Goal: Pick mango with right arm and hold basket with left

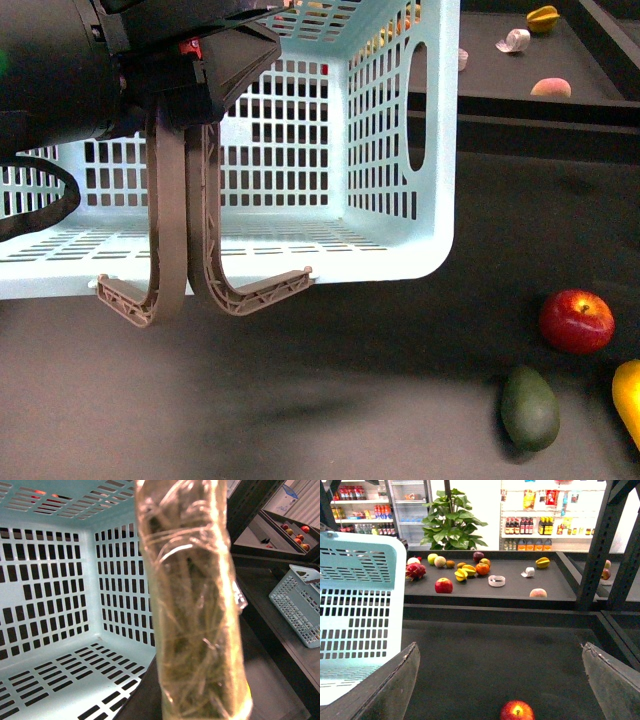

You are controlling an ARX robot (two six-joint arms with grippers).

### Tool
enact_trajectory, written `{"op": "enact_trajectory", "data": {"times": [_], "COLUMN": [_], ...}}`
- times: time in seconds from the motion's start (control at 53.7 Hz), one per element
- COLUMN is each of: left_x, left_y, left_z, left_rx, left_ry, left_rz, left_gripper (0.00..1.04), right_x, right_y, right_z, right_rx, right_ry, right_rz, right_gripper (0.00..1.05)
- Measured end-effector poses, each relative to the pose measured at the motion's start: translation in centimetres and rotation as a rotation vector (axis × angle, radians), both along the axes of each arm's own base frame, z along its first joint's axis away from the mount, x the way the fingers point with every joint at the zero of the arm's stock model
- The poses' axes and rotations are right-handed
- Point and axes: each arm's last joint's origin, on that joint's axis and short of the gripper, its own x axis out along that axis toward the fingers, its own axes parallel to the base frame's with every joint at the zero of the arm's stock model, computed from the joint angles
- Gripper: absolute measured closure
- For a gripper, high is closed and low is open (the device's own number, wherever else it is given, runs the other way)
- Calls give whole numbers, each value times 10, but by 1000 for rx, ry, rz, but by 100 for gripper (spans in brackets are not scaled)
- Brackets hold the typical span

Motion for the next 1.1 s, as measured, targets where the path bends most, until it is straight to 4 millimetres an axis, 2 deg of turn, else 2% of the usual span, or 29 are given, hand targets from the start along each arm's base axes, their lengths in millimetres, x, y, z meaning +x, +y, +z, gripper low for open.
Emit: {"op": "enact_trajectory", "data": {"times": [0.186,0.261,0.391,0.484,0.615,0.783,1.099], "left_x": [0,0,0,0,0,0,0], "left_y": [0,0,0,0,0,0,0], "left_z": [0,0,0,0,0,0,0], "left_rx": [0,1,1,0,1,1,0], "left_ry": [0,0,-2,-1,-1,-1,-1], "left_rz": [0,0,0,0,0,0,0], "left_gripper": [97,97,97,97,97,97,97], "right_x": [0,3,22,47,66,88,117], "right_y": [0,-3,-14,-22,-31,-43,-62], "right_z": [0,-1,-3,-5,-12,-32,-78], "right_rx": [-2,-50,-98,-121,-110,-93,-136], "right_ry": [2,62,129,176,248,380,537], "right_rz": [-5,-135,-233,-224,-224,-211,-226], "right_gripper": [8,8,8,8,8,8,8]}}
